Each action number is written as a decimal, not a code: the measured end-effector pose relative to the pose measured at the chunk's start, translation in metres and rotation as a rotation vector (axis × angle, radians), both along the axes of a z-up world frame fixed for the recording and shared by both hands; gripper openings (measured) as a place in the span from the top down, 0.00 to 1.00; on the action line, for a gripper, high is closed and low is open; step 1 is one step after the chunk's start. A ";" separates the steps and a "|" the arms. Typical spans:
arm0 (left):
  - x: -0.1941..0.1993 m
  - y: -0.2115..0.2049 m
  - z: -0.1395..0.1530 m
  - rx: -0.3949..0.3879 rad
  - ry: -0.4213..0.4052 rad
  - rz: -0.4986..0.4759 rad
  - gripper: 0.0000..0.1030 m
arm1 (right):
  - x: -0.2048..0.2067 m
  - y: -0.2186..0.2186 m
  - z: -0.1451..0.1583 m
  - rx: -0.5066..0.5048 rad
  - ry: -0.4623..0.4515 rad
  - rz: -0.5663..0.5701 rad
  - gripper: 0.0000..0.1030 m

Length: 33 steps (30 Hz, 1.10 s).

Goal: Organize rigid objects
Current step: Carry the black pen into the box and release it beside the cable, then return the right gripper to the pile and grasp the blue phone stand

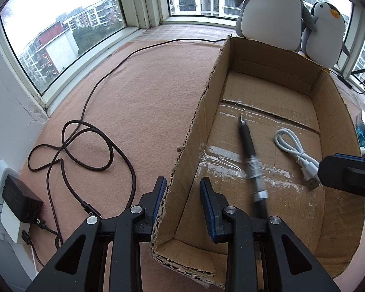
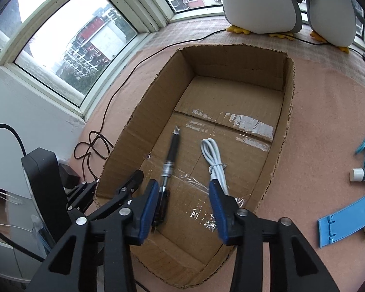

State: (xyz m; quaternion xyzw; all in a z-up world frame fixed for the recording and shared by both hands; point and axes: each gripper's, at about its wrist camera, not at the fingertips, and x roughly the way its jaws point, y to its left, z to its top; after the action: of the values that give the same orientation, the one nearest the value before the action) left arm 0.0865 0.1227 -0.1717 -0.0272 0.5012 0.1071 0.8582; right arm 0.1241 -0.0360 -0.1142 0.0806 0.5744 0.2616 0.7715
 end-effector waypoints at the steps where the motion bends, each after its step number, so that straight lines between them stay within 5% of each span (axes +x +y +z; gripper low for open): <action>1: 0.000 0.000 0.000 0.001 0.000 0.000 0.70 | -0.001 -0.001 0.001 0.003 0.001 -0.003 0.61; 14: 0.001 0.001 0.001 0.002 0.000 0.000 0.70 | -0.033 -0.088 0.028 0.063 -0.041 -0.163 0.48; 23: 0.002 0.001 0.001 0.004 -0.002 0.001 0.70 | -0.045 -0.179 -0.008 0.051 0.088 -0.424 0.46; 33: 0.000 -0.002 0.000 0.001 -0.005 0.002 0.70 | -0.022 -0.200 -0.035 0.078 0.205 -0.565 0.46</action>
State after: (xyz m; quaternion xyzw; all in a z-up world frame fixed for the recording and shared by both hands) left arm 0.0869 0.1212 -0.1713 -0.0278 0.4991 0.1082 0.8593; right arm 0.1019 -0.2358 -0.1495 0.2927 0.5935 0.0489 0.7481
